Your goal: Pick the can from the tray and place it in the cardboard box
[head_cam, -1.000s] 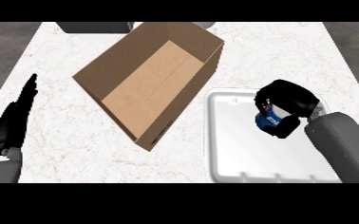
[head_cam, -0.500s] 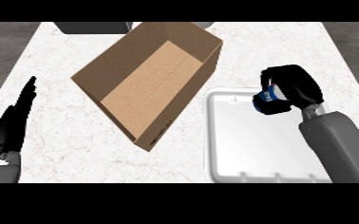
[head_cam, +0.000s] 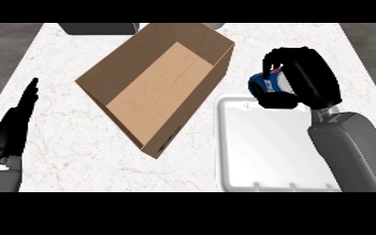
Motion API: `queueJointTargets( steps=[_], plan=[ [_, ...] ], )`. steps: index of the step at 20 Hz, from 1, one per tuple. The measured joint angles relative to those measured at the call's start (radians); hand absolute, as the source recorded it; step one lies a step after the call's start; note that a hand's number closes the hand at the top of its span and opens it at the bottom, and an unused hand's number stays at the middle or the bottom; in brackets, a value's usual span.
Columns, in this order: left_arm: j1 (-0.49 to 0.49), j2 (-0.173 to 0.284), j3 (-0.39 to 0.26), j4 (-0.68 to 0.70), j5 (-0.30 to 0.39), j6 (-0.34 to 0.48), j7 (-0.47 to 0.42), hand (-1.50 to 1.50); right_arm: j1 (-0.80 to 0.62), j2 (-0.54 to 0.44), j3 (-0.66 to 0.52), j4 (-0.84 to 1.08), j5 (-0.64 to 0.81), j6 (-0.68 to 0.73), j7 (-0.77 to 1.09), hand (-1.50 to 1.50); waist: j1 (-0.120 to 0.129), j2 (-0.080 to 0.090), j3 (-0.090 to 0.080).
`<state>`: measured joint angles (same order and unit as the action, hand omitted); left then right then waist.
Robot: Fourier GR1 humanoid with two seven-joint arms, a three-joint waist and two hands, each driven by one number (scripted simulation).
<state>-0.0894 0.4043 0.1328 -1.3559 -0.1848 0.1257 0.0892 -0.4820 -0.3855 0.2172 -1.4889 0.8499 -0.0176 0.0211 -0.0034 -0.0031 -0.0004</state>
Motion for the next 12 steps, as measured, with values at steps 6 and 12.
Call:
queueJointTargets(
  steps=[6, 12],
  plan=[
    [-0.003, -0.019, -0.004, -0.002, -0.011, -0.001, -0.010, 0.00, -0.109, 0.133, 0.018, -0.042, -0.041, 0.090, 0.095, 1.50, 0.009, 0.002, 0.000],
    [-0.013, -0.014, 0.009, 0.015, -0.013, -0.014, -0.026, 0.00, -0.295, 0.291, -0.009, 0.084, -0.064, 0.102, 0.200, 1.50, 0.018, 0.004, 0.000]
  ],
)
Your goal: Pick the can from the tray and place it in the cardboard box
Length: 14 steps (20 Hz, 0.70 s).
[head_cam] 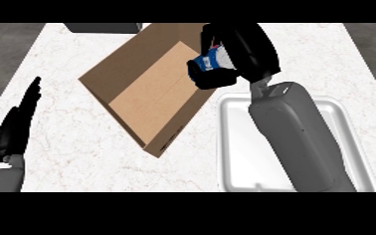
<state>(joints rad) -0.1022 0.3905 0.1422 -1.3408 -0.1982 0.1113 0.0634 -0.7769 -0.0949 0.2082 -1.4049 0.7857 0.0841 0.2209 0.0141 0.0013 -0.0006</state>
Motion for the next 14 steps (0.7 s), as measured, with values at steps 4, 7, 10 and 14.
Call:
queueJointTargets(
  steps=[4, 7, 10, 14],
  plan=[
    [-0.008, -0.014, -0.008, -0.001, -0.014, 0.007, 0.003, 0.00, -0.134, 0.059, -0.022, 0.174, -0.044, -0.066, 0.042, 1.50, 0.010, 0.003, 0.000],
    [-0.008, -0.016, -0.006, 0.012, -0.018, 0.005, -0.016, 0.00, -0.212, 0.077, -0.002, 0.303, -0.105, -0.129, 0.062, 1.50, 0.017, 0.005, 0.000],
    [-0.040, -0.013, -0.007, 0.018, -0.019, -0.006, 0.003, 0.00, -0.298, 0.086, 0.016, 0.449, -0.166, -0.196, 0.053, 1.50, 0.026, 0.007, 0.000],
    [-0.050, -0.024, -0.015, 0.015, -0.021, -0.013, 0.002, 0.00, -0.401, 0.092, 0.021, 0.647, -0.231, -0.268, 0.009, 1.50, 0.041, 0.012, 0.000]
  ],
)
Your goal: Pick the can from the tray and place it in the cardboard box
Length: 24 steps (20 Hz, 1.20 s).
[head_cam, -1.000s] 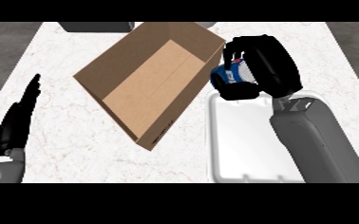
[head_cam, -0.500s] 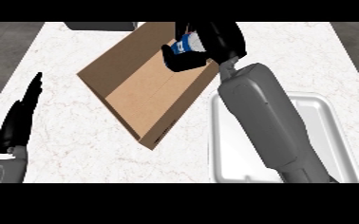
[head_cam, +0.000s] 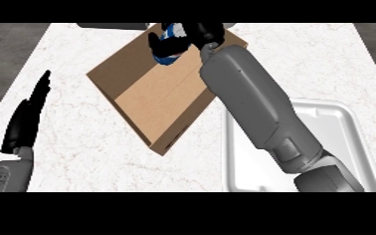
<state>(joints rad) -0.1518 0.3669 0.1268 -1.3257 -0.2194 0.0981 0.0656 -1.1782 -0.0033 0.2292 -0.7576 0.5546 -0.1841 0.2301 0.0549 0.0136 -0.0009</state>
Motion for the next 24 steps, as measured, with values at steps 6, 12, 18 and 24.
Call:
queueJointTargets(
  steps=[6, 12, 18, 24],
  plan=[
    [-0.023, -0.014, -0.014, 0.010, -0.014, 0.003, -0.004, 0.00, -0.079, 0.003, 0.058, 0.222, -0.063, -0.110, -0.027, 1.50, 0.029, 0.009, -0.001],
    [-0.065, -0.027, -0.035, 0.006, -0.022, -0.008, 0.013, 0.00, -0.092, 0.003, 0.065, 0.338, -0.184, -0.148, -0.003, -1.50, 0.066, 0.019, 0.000],
    [-0.067, -0.030, -0.039, 0.024, -0.025, -0.014, -0.009, 0.00, -0.079, 0.003, 0.078, 0.375, -0.283, -0.193, -0.081, -1.50, 0.078, 0.023, 0.000],
    [-0.069, -0.033, -0.031, 0.040, -0.031, -0.003, -0.017, 0.00, -0.091, 0.003, 0.045, 0.362, -0.367, -0.294, -0.205, -1.50, 0.064, 0.019, 0.000]
  ],
)
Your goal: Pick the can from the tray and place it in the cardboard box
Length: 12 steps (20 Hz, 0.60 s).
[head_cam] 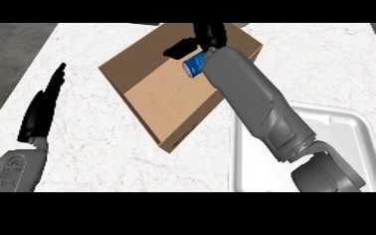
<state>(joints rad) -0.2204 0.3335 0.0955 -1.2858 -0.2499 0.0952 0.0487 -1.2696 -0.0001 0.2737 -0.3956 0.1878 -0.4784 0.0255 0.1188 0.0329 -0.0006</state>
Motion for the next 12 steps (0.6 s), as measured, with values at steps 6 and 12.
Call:
queueJointTargets(
  steps=[6, 12],
  plan=[
    [0.011, 0.011, 0.024, -0.001, 0.006, 0.004, 0.005, 0.00, -0.004, -0.002, -0.109, -0.006, -0.109, -0.063, -0.134, -1.50, -0.034, -0.007, 0.001],
    [0.039, 0.027, 0.047, -0.015, 0.012, -0.002, 0.019, 0.00, 0.030, -0.045, -0.209, 0.019, -0.181, 0.011, -0.268, -1.50, -0.071, -0.018, 0.001]
  ],
)
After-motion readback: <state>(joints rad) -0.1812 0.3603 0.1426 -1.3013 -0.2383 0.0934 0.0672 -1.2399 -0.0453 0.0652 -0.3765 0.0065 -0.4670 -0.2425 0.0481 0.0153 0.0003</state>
